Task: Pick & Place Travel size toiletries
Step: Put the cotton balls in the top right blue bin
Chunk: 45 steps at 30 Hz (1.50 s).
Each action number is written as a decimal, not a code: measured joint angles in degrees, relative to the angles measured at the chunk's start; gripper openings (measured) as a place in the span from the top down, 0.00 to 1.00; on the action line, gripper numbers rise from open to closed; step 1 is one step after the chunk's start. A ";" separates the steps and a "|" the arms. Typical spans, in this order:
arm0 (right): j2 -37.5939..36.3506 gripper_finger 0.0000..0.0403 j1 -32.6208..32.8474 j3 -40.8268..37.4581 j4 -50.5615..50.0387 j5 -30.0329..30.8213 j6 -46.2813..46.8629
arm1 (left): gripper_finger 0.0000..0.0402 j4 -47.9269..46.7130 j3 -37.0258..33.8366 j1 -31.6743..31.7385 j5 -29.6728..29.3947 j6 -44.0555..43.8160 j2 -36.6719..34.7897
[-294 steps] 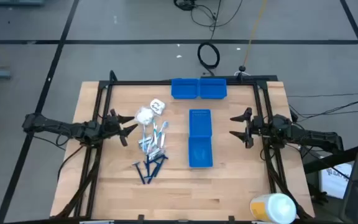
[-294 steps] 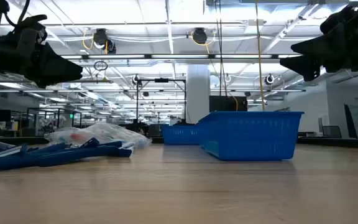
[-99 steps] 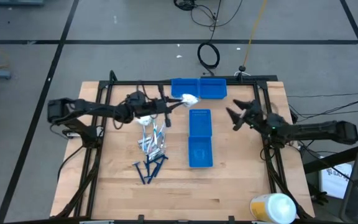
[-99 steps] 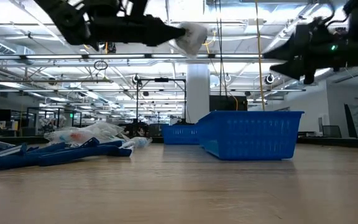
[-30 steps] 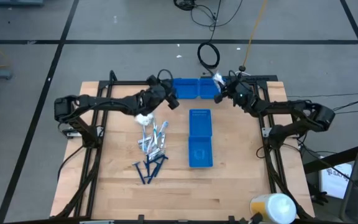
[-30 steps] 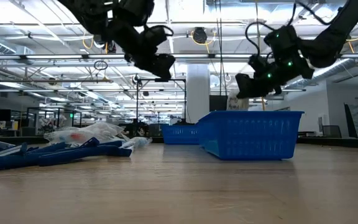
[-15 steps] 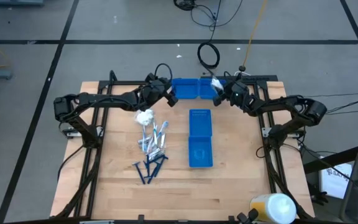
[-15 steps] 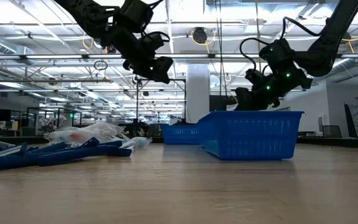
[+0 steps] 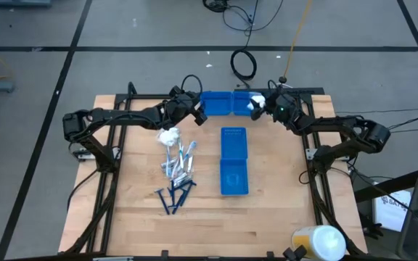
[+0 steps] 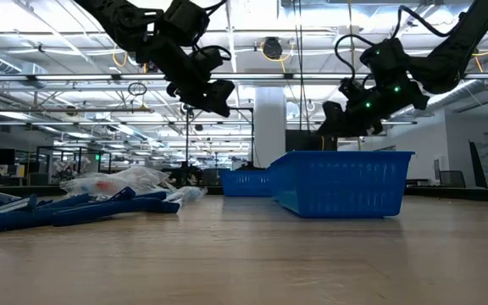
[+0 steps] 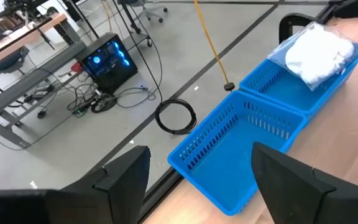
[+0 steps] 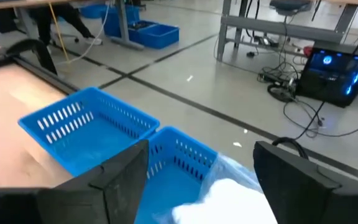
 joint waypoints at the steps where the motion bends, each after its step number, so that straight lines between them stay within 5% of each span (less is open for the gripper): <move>1: -0.02 0.31 0.02 0.00 -0.44 -0.02 0.00 | 0.32 -0.02 0.00 0.00 0.00 0.03 0.00; 6: -0.04 0.32 1.37 0.00 -3.07 -0.05 1.27 | 0.32 -2.94 0.00 -0.02 -0.20 0.29 0.00; 14: -2.14 0.34 4.94 0.02 -2.43 -10.37 1.72 | 0.32 -31.21 0.02 -1.14 3.51 -16.02 -6.30; 17: -3.64 0.34 5.29 0.00 -3.81 -3.90 1.39 | 0.32 -36.83 0.00 -1.32 4.80 -19.97 -7.14; 21: -2.81 0.36 3.05 0.02 -6.70 9.47 -1.99 | 0.32 -37.00 0.00 -1.40 4.76 -20.63 -6.46; 24: -1.14 0.38 1.13 0.02 -9.43 10.34 -1.81 | 0.32 -34.99 0.00 -1.09 4.76 -20.18 -5.66; 45: 10.84 0.49 -2.76 0.01 -2.40 -8.90 1.95 | 0.32 -29.29 0.00 -0.55 4.87 -18.05 -5.53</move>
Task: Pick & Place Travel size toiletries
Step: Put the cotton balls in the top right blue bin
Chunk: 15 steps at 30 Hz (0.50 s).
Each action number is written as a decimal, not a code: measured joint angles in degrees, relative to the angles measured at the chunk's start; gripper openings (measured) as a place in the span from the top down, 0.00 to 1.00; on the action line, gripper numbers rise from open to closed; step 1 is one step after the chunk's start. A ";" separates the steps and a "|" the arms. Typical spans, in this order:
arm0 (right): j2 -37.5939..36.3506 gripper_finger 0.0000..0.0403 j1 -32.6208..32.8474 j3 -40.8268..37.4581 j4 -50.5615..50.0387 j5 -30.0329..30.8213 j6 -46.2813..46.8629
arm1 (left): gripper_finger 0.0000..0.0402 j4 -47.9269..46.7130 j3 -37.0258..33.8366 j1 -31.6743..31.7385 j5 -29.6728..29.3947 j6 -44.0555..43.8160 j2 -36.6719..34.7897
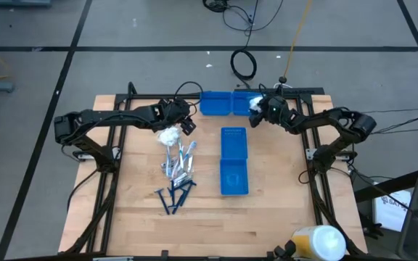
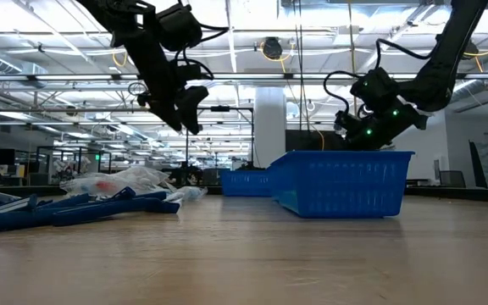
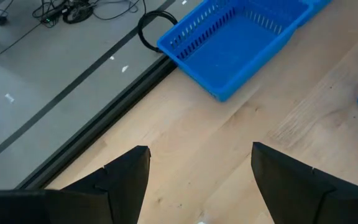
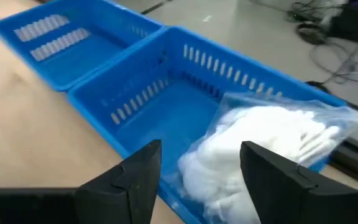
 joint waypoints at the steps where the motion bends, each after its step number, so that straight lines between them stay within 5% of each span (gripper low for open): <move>1: 0.00 0.49 -0.02 -0.03 0.88 -1.47 0.00 | 0.32 0.00 0.00 0.00 0.00 0.02 0.00; 9: -4.63 0.49 0.99 -0.03 7.66 -14.29 2.95 | 0.32 -2.08 0.00 -0.19 0.73 -0.78 0.00; 15: -14.18 0.49 4.33 -0.01 7.92 -22.67 1.49 | 0.32 -16.68 0.00 -2.29 10.54 -8.02 -0.28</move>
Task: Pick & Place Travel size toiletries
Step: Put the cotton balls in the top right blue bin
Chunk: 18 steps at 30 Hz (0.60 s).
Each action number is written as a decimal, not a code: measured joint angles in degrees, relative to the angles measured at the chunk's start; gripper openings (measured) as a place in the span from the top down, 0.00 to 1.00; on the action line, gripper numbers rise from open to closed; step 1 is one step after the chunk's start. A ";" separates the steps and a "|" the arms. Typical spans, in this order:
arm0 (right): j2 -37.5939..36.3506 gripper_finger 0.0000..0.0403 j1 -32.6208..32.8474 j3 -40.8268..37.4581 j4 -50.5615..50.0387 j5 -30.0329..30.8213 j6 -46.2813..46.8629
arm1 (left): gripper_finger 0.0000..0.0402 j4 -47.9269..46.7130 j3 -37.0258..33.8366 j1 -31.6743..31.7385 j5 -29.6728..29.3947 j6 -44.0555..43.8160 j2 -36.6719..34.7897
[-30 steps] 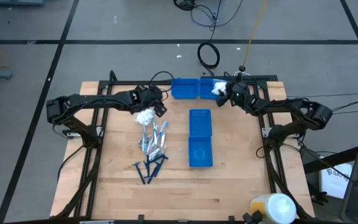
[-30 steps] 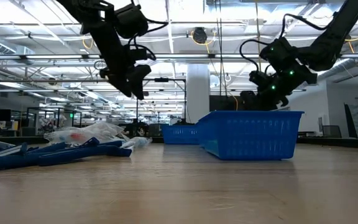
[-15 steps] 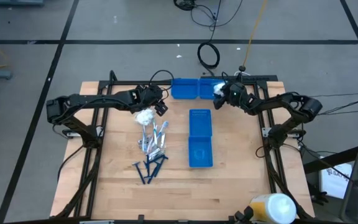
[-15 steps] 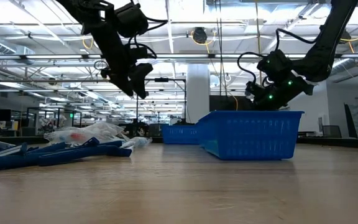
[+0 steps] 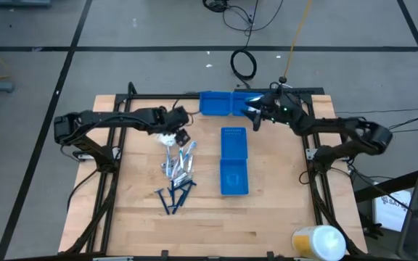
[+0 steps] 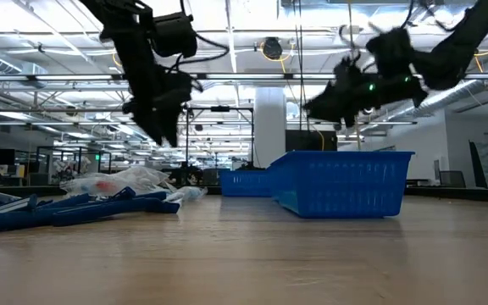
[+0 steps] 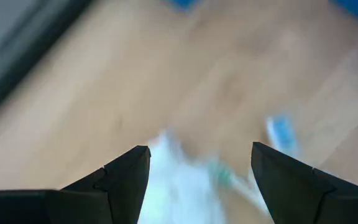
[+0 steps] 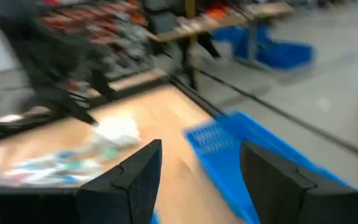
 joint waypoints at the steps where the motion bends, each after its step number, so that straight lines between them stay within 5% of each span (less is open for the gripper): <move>1: -1.68 0.49 1.00 0.00 -0.17 -0.83 -0.90 | 0.32 -2.47 0.00 -0.60 -0.04 -2.56 0.00; 8: -10.00 0.50 8.76 0.00 -2.70 -1.34 -6.59 | 0.32 -5.51 -3.25 -4.80 -0.47 -13.43 0.24; 18: -10.87 0.50 15.16 0.00 -4.03 1.63 -9.64 | 0.32 -3.56 -10.55 -3.70 -7.90 -26.03 0.26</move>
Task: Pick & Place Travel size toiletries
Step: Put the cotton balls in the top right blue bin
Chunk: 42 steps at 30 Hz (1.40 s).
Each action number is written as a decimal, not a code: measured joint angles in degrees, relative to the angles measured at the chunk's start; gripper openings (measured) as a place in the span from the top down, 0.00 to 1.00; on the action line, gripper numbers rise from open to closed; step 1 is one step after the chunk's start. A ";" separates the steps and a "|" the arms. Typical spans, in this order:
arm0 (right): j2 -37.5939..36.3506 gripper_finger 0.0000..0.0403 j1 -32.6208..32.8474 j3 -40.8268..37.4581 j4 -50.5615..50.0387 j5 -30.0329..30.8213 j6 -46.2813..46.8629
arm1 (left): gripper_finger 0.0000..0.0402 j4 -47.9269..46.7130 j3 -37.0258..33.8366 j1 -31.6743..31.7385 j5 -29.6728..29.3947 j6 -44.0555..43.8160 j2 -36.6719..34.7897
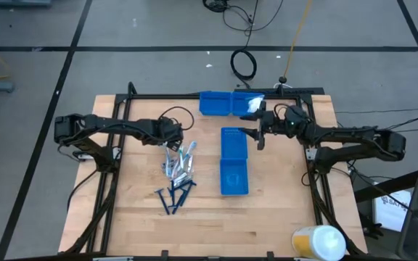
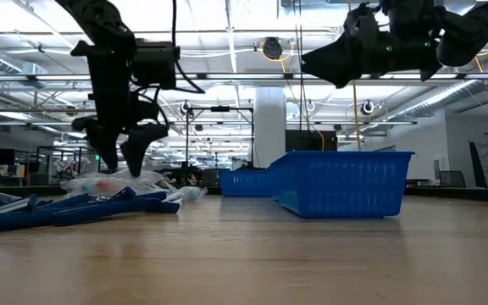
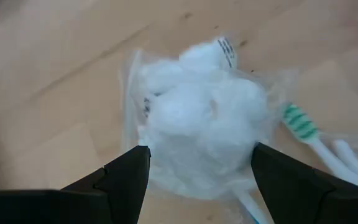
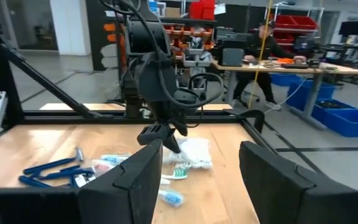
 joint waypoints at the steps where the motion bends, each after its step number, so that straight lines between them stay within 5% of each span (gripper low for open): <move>1: 0.00 0.50 0.32 0.00 0.03 0.79 -0.25 | 0.33 0.77 -0.58 0.12 0.19 -0.08 0.00; 5: 0.00 0.50 0.95 0.00 0.01 1.95 -0.73 | 0.43 4.02 -2.51 0.20 1.81 -0.08 0.00; 10: 0.02 0.50 1.32 0.00 0.01 2.13 -1.12 | 0.67 6.21 -2.52 -0.06 3.22 -0.21 0.00; 15: 0.07 0.50 1.30 0.00 -4.17 10.90 -3.46 | 0.94 6.36 -0.19 -0.50 4.40 4.92 -0.04; 20: 0.07 0.50 1.28 -0.02 -6.45 20.03 -5.75 | 0.96 6.43 6.78 -1.80 4.35 13.16 -0.04; 25: 0.07 0.50 1.24 -0.02 -6.96 22.71 -5.89 | 0.99 9.89 14.39 -2.55 5.58 27.69 -0.11; 28: 0.07 0.50 0.61 -0.02 -9.27 21.51 -5.58 | 0.99 17.85 16.19 -2.05 13.11 42.98 -0.15; 32: 0.07 0.50 -1.60 -0.02 -11.66 14.20 -5.64 | 0.99 30.45 15.02 1.09 33.88 58.76 -0.02; 38: 0.54 0.50 -2.25 -0.02 -8.62 1.30 -5.46 | 1.00 44.35 14.23 7.80 60.40 59.86 0.03; 42: 3.74 0.49 -0.66 -0.02 -2.00 0.29 -4.03 | 1.00 51.37 14.20 8.09 64.91 58.14 1.90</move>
